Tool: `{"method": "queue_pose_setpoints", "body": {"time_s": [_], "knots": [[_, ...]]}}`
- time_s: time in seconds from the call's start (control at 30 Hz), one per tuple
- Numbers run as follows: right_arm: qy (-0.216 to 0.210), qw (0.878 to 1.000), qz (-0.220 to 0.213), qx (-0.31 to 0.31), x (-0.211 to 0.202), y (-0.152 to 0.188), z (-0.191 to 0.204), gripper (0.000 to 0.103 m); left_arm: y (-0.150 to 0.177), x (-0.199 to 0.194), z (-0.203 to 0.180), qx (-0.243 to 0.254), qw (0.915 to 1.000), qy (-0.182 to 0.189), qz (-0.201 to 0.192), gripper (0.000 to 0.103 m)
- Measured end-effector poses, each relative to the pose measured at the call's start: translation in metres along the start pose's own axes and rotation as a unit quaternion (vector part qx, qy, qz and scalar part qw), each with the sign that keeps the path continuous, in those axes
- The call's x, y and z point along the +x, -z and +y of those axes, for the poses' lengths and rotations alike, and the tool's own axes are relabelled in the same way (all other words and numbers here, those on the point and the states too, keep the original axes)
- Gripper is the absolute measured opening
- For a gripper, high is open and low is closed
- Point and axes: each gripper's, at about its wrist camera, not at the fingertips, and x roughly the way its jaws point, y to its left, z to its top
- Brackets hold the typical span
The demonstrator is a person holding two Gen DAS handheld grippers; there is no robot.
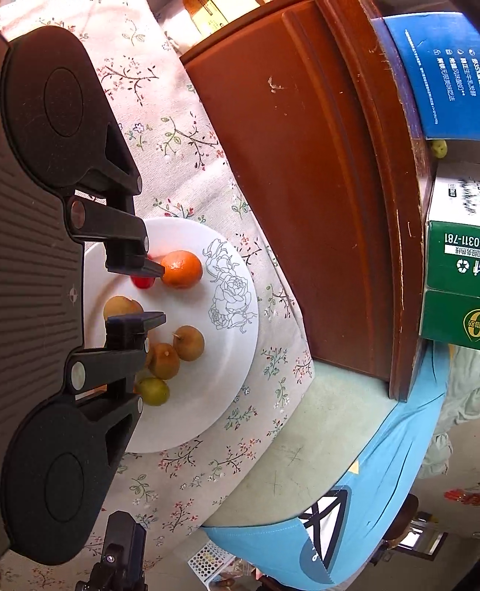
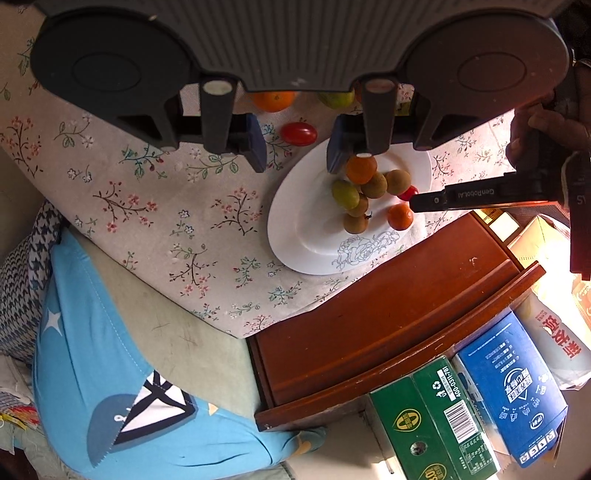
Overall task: Organize fruits
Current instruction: 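Grasp another red cherry tomato with the left tool and place it on the plate, then move both tools back to the loose tangerines beside the plate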
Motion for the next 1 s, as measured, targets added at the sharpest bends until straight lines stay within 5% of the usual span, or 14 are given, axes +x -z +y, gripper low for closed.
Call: {"method": "queue_pose_setpoints", "body": {"time_s": [0.27, 0.53, 1.0], "knots": [[0.001, 1.000, 0.009, -0.009, -0.006, 0.011, -0.010, 0.038, 0.005, -0.041, 0.002, 0.005, 0.9989, 0.043, -0.019, 0.019], [-0.012, 0.999, 0.027, -0.039, -0.021, 0.035, 0.000, 0.038, 0.050, -0.075, -0.009, 0.044, 0.9948, 0.092, -0.001, 0.019], [-0.075, 0.996, 0.033, -0.025, -0.026, 0.083, 0.049, 0.038, 0.108, -0.090, -0.011, 0.111, 0.9909, 0.071, 0.031, 0.019]]}}
